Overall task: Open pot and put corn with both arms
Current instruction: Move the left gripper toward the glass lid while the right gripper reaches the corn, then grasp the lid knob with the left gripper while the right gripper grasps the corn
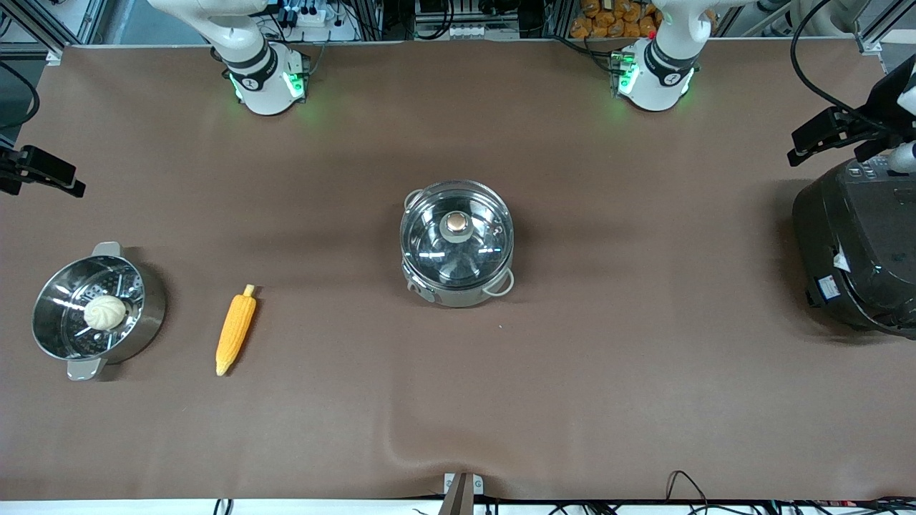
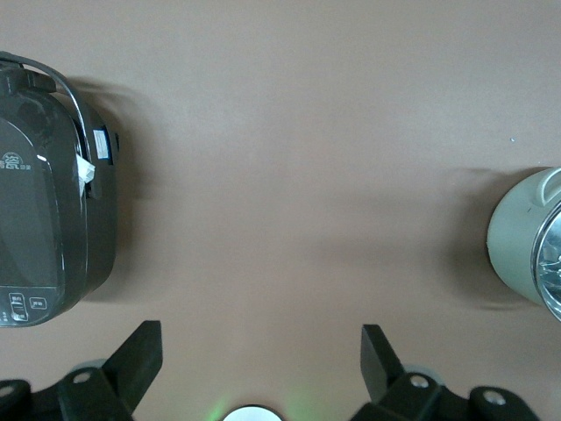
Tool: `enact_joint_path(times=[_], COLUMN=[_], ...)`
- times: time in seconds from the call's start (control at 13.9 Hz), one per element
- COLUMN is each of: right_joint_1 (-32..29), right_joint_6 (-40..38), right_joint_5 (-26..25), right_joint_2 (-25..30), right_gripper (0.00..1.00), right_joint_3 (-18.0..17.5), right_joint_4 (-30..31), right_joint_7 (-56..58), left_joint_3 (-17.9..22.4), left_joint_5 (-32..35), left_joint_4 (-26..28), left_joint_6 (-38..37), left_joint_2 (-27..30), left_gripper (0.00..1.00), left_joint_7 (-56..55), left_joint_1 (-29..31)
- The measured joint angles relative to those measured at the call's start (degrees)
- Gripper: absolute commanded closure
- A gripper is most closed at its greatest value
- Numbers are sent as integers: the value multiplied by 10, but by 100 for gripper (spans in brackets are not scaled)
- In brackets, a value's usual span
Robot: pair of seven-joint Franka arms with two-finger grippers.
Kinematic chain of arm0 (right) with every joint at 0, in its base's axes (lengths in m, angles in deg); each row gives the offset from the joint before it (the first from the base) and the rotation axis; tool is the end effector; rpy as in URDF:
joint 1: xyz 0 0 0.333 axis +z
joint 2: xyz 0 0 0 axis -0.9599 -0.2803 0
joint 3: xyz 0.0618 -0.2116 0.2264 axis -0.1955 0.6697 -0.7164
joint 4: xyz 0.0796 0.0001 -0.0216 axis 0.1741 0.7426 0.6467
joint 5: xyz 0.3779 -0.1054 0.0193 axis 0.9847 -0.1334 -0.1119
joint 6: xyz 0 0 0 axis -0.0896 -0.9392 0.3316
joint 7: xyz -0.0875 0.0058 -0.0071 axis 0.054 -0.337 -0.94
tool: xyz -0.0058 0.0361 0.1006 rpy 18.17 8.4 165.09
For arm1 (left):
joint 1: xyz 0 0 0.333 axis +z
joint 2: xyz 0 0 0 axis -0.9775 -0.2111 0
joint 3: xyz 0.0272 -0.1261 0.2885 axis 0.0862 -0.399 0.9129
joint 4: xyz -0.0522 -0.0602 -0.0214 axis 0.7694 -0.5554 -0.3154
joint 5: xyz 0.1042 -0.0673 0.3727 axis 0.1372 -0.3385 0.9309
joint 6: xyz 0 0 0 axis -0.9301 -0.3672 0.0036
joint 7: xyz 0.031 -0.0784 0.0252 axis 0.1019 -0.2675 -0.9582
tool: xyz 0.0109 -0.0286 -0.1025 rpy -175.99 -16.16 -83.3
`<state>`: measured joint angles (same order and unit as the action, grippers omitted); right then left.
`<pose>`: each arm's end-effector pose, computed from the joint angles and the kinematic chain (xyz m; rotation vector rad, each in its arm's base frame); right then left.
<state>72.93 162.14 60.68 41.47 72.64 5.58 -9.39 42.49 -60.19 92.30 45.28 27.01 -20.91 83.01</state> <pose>0.5565 -0.0509 0.6379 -3.1297 0.0867 0.0768 0.5257 -0.0311 0.6609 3.1308 0.0986 -0.0401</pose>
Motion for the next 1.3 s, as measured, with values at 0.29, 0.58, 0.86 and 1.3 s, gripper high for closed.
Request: enact_joint_path(times=[0.29,0.58,0.86,1.3], right_joint_1=[0,-3,-26,-4], right_joint_6=[-1,-23,-17,39], right_joint_5=[0,-1,6,37], right_joint_2=[0,0,-22,-144], right_gripper=[0,0,0,0], right_joint_3=[-1,2,3,-7], right_joint_4=[1,6,19,27], right_joint_7=[0,-21,-41,-44], left_joint_3=[-3,-60,-134,-144], left_joint_5=[0,0,-1,0], left_joint_4=[0,0,-11,-92], left_joint_6=[-1,19,67,133], left_joint_2=[-1,-27,-98,-240], left_gripper=[0,0,0,0], left_joint_7=[0,-24,-246,-530], left_joint_1=[-1,-21,-67,-209])
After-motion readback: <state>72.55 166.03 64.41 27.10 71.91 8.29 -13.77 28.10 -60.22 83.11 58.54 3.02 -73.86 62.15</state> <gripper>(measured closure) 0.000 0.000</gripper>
